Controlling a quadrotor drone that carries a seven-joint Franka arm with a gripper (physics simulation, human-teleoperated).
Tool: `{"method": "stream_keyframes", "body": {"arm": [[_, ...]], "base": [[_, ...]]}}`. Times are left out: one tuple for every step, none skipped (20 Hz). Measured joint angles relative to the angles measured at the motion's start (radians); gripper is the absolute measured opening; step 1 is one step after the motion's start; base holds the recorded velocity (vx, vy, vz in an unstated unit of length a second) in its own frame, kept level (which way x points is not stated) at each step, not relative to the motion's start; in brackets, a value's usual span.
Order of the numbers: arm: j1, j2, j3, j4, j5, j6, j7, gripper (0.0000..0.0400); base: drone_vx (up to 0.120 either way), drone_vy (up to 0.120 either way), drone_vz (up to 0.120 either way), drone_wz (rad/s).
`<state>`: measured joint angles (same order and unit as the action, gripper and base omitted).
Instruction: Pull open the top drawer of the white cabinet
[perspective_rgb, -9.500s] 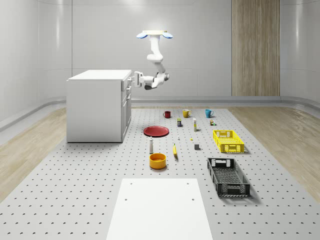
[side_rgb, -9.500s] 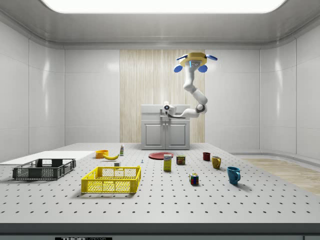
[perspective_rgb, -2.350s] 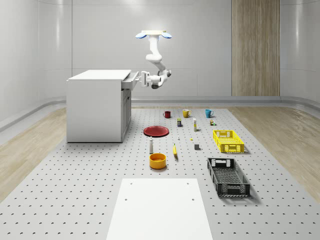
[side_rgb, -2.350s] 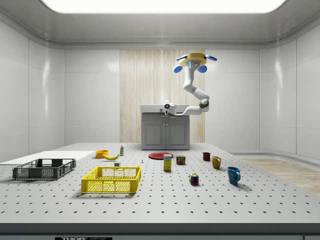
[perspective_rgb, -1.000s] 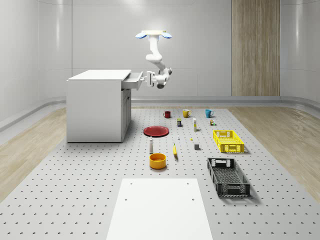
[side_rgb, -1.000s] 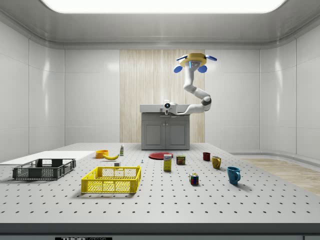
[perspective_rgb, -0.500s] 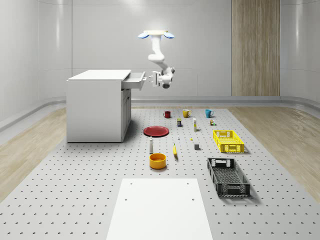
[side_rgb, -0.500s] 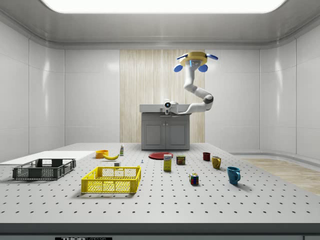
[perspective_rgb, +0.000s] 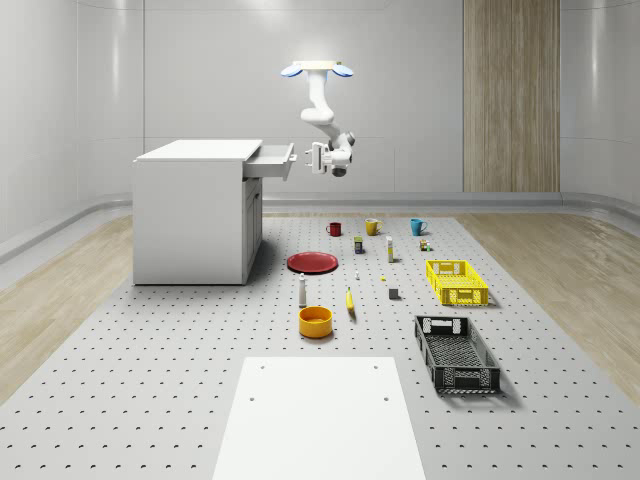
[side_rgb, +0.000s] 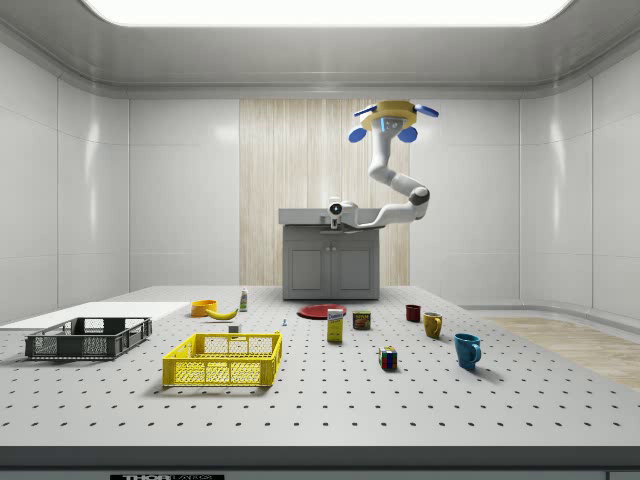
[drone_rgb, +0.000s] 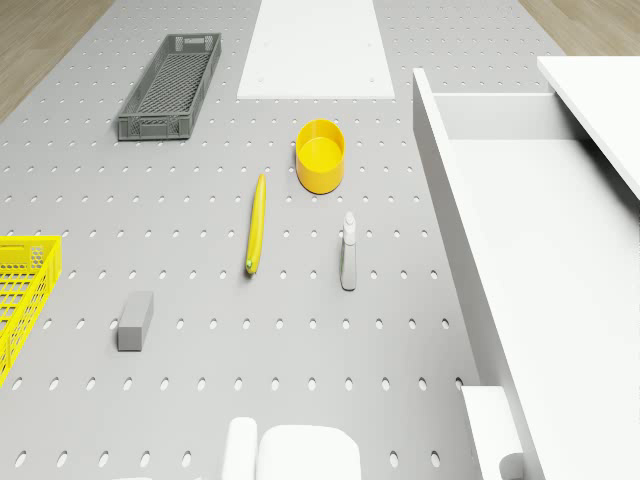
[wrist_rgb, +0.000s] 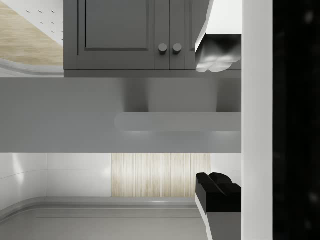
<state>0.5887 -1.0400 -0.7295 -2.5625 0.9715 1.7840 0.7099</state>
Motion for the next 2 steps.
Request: {"method": "stream_keyframes", "body": {"arm": [[0.002,-0.002,-0.001,0.000,-0.002,0.001,0.001,0.0301],[0.004,-0.003,-0.003,0.000,-0.004,0.003,0.002,0.0302]], "base": [[0.000,0.000,0.000,0.000],[0.000,0.000,0.000,0.000]]}}
